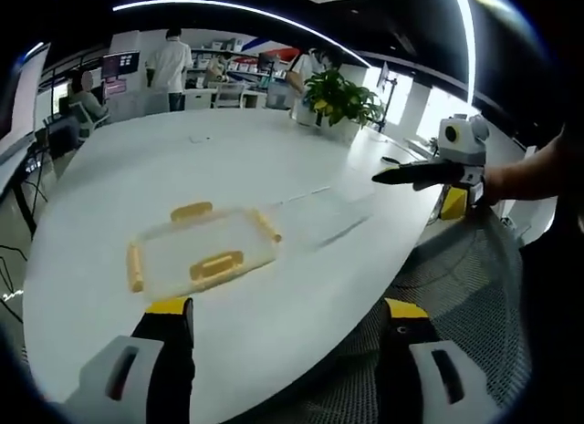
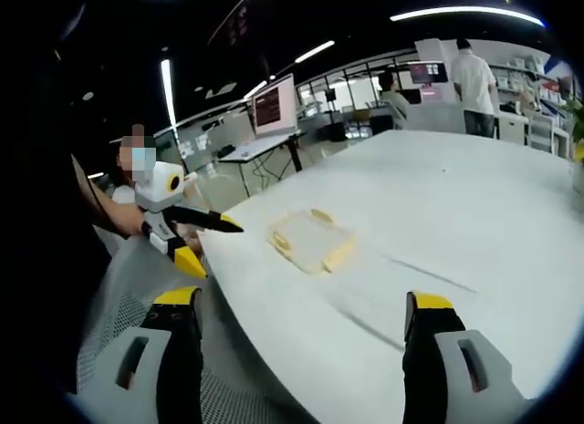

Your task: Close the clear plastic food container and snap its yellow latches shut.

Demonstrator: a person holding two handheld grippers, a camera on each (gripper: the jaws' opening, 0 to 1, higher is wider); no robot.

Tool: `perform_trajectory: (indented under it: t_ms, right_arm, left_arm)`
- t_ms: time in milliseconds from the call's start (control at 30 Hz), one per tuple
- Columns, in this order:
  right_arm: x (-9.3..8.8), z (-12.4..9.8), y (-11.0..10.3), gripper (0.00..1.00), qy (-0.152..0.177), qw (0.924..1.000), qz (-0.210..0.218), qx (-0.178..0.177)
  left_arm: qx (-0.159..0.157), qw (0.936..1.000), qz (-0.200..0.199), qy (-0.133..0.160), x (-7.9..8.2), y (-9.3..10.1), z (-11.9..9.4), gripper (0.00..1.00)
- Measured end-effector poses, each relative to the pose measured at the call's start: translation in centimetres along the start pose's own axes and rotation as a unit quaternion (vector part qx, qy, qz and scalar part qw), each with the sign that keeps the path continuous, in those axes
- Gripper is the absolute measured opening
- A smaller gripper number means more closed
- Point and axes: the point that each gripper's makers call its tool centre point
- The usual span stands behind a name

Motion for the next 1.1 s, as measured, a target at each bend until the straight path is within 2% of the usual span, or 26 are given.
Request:
perform_trajectory:
  t_ms: [233, 500, 767, 900, 1100]
  right_arm:
    - [0.3, 0.5, -0.2, 0.90, -0.002, 0.9999, -0.013, 0.005]
    - [1.0, 0.8, -0.6, 0.88, 0.003, 1.0000, -0.002, 0.007]
    - [2.3, 1.9, -1.4, 0.87, 0.007, 0.9998, -0.003, 0.017]
    - [2.8, 2.5, -1.4, 0.85, 0.009, 0.9998, -0.002, 0.018]
    - [3.2, 3.3, -1.9, 0.84, 0.008, 0.9997, -0.007, 0.022]
  left_arm:
    - [-0.009, 0.9999, 0.012, -0.003, 0.4, 0.1, 0.2, 0.80]
    - [-0.017, 0.9998, 0.011, -0.003, 0.6, 0.1, 0.1, 0.81]
    - [-0.028, 0.9995, 0.000, -0.014, 0.5, -0.9, 0.0, 0.79]
    - [-0.039, 0.9991, -0.010, -0.010, 1.1, -1.1, -0.1, 0.82]
    - [-0.049, 0.9987, -0.002, -0.017, 1.4, -1.4, -0.2, 0.80]
Point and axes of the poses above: the point that each gripper's makers call its tool centre point, and the gripper's own axes: z roughly forward along the fingers, y roughly to its right, x roughly out of its top, and after that the axes turned 14 degrees about -x, right-handed
